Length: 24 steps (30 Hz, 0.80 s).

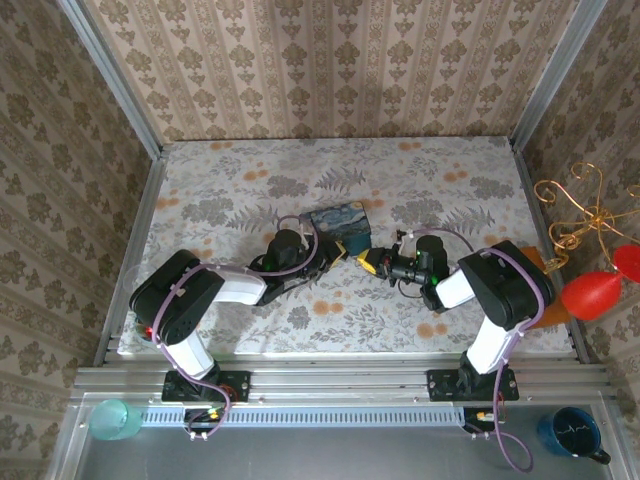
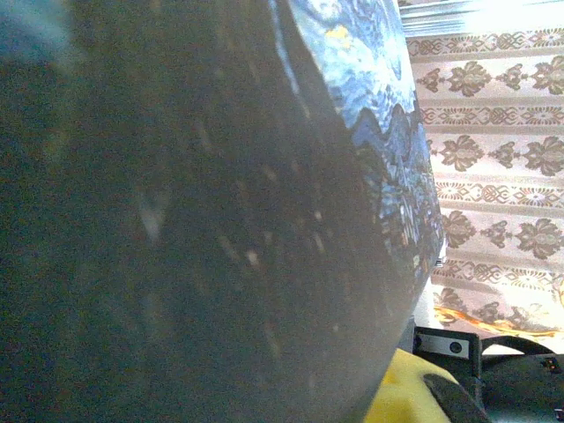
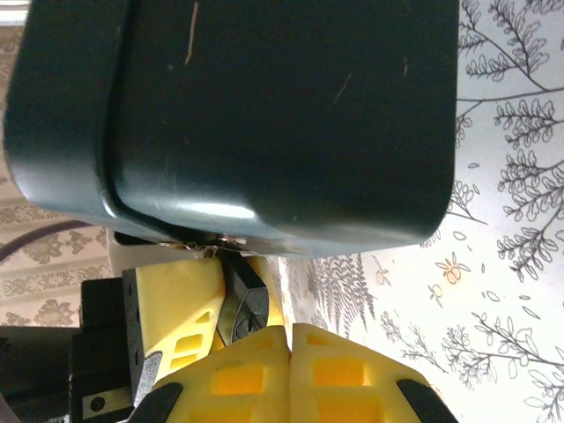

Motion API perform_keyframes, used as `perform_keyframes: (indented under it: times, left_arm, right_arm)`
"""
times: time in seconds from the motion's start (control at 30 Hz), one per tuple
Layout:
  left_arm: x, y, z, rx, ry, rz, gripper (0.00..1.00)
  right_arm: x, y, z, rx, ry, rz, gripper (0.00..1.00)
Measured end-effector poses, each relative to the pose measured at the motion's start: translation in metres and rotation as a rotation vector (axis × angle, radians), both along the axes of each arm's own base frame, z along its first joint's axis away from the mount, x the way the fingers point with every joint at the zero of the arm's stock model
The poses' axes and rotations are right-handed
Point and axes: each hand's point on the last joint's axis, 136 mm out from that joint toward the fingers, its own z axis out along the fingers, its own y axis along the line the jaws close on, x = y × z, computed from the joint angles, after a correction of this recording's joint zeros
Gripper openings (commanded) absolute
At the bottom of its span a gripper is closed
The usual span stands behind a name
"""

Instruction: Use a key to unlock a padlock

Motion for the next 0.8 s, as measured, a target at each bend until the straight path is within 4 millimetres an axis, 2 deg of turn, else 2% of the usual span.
perform_keyframes:
  times: [0.47, 0.8]
  left_arm:
    - [0.003, -0.001, 0.008, -0.033, -0.003, 0.03, 0.02]
    - [0.005, -0.001, 0.009, -0.033, -0.007, 0.044, 0.01]
  right_arm:
    - [0.013, 0.0, 0.007, 0.02, -0.007, -0.036, 0.0]
    - [0.015, 0.001, 0.007, 0.014, -0.008, -0.056, 0.0]
